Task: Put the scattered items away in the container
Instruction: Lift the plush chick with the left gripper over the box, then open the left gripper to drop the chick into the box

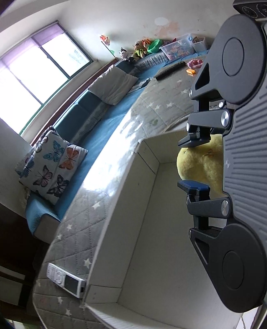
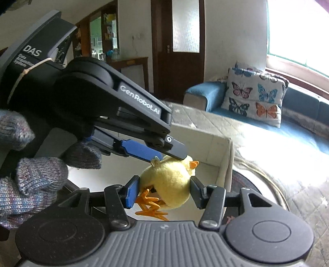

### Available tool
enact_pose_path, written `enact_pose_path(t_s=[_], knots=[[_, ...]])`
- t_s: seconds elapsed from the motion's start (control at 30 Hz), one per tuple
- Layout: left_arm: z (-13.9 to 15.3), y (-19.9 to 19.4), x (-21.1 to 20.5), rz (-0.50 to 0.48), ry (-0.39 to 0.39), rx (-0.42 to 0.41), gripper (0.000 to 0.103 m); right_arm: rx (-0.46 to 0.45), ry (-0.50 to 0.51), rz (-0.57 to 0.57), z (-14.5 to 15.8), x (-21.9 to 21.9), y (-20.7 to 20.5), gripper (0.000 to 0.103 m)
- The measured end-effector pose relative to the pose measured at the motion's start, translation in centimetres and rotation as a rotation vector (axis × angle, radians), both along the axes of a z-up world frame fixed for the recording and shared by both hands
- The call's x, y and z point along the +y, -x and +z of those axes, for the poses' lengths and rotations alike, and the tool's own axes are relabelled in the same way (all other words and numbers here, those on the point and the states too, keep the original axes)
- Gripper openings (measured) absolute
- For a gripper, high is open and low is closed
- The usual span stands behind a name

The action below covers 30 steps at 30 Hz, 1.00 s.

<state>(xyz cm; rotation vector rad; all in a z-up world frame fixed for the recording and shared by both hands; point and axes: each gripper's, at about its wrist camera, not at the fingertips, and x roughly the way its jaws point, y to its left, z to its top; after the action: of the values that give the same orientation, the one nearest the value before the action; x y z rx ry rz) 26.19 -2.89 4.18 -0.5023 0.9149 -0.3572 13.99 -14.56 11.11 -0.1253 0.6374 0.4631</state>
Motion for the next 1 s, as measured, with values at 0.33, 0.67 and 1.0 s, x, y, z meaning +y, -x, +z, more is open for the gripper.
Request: enact_pose_path(t_s=[0.33, 0.67, 1.0], knots=[[-1.1, 0.3, -0.2, -0.011, -0.022, 0.026, 0.037, 0.051, 0.019, -0.016, -1.5, 0.1, -0.5, 0.054], [0.6, 3.0, -0.1, -0.014, -0.05, -0.023, 0.037, 0.0, 0.013, -0.021, 0.2, -0.2, 2.6, 0.054], [2.3, 8.4, 0.1, -0.011, -0.1, -0.088, 0.037, -0.055, -0.014, -0.019, 2.2, -1.1, 8.7, 0.054]])
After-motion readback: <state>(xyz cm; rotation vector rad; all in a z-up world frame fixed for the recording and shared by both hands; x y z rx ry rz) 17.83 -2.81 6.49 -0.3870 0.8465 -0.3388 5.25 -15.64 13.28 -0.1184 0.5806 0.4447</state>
